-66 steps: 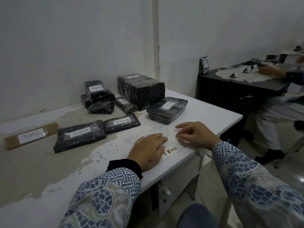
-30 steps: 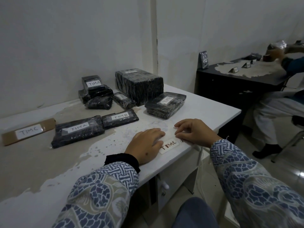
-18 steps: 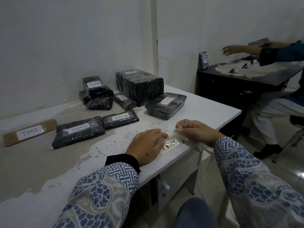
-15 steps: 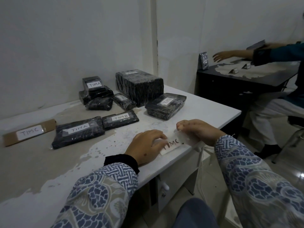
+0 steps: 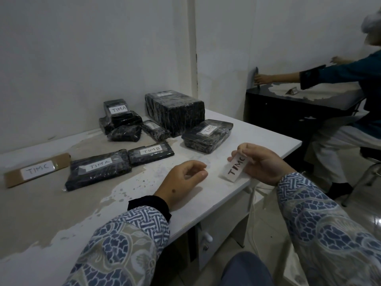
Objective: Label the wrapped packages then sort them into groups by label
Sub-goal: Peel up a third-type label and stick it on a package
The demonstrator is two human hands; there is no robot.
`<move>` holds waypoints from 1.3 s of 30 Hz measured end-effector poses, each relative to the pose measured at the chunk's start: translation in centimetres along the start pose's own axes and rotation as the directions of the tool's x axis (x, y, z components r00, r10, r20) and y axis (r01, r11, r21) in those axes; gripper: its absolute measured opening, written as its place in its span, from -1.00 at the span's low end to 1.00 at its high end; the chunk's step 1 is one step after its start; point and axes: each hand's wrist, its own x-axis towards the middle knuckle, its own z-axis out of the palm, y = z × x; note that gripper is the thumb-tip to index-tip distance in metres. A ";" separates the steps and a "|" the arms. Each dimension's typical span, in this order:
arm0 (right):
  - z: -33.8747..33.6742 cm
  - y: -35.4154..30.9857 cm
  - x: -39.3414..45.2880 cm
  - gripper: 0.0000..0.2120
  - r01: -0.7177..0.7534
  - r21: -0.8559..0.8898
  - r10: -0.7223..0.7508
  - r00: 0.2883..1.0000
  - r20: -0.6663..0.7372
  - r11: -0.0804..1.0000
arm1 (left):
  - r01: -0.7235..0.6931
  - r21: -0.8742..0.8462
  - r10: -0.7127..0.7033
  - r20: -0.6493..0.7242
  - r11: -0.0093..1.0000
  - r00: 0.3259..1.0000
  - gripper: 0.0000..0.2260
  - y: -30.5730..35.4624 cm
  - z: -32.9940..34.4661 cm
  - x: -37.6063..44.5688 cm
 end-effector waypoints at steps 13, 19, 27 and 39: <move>6.5 -2.0 2.0 -0.92 0.098 -0.079 -0.081 0.977 0.197 0.992 | 0.059 -0.298 -0.044 0.056 0.953 0.997 -0.89 1.5 -0.3 0.0; 7.6 -2.5 3.5 -0.72 0.031 -0.200 -0.028 0.999 0.019 0.979 | 0.073 -0.441 -0.187 -0.220 0.895 0.957 -0.93 0.5 -2.7 0.8; 11.1 -1.1 9.0 -0.81 0.137 -0.424 -0.190 0.978 -0.084 0.895 | 0.041 -0.269 -0.153 -0.410 0.962 0.899 -0.89 -0.3 -8.9 2.6; 18.4 2.4 21.2 -0.82 0.069 -0.371 -0.143 0.974 -0.177 0.926 | 0.182 -0.062 -0.184 -0.580 0.981 0.794 -0.90 -2.9 -20.9 7.9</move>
